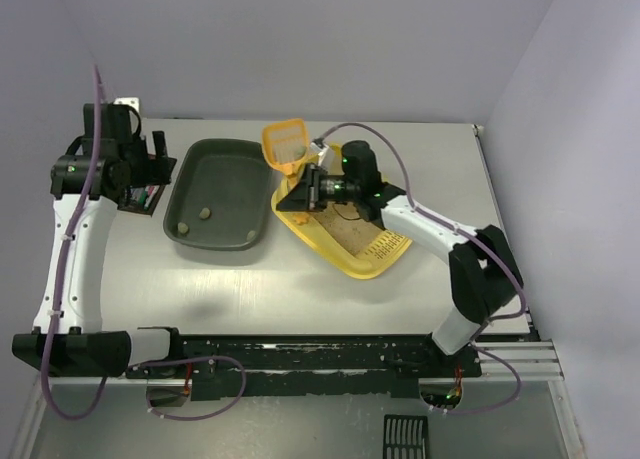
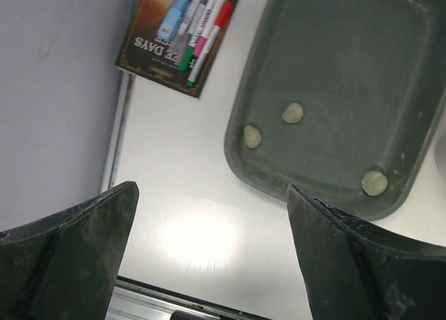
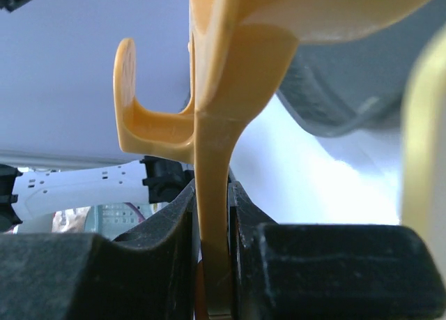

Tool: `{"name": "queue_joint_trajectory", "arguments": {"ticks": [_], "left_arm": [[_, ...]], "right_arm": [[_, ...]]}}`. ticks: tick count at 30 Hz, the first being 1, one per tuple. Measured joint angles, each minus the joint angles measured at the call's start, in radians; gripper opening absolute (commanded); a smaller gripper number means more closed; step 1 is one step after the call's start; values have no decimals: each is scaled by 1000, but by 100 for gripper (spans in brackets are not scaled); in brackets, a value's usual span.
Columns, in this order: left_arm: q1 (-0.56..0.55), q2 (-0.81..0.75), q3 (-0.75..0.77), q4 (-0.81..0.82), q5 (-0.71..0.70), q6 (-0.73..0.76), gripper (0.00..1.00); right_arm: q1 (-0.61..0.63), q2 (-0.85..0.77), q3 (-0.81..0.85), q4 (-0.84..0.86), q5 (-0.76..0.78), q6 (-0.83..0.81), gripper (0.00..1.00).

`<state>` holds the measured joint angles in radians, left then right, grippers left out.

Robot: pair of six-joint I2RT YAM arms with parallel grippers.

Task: Clean the litter box

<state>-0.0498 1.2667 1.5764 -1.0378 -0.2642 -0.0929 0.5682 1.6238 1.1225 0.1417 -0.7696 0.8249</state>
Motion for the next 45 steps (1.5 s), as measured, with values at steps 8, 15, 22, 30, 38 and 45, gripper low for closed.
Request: {"name": "queue_joint_trajectory", "arguments": {"ticks": [8,15,22,30,38,45], "left_arm": [[216,82,143,-52,104,-13,97],[339,111,169,-66,259,-27,97],[369,112,155,-82,365,-26,97],[416,112,131,-80,404,-27,96],[443,112,95,-75,406,-29,97],[459,108,78,-67,413,-32,98]], "right_arm": [[167,213,257,-72,37,-17,0],[235,430,543,-363,190,-129,0],[276,573,745,-685,435,-263,0],[325,639,935,-907,607,-385,0],[435,660,1033,-1038,885,-514,0],[502,695,1030,-1096,1044,-569,0]]}}
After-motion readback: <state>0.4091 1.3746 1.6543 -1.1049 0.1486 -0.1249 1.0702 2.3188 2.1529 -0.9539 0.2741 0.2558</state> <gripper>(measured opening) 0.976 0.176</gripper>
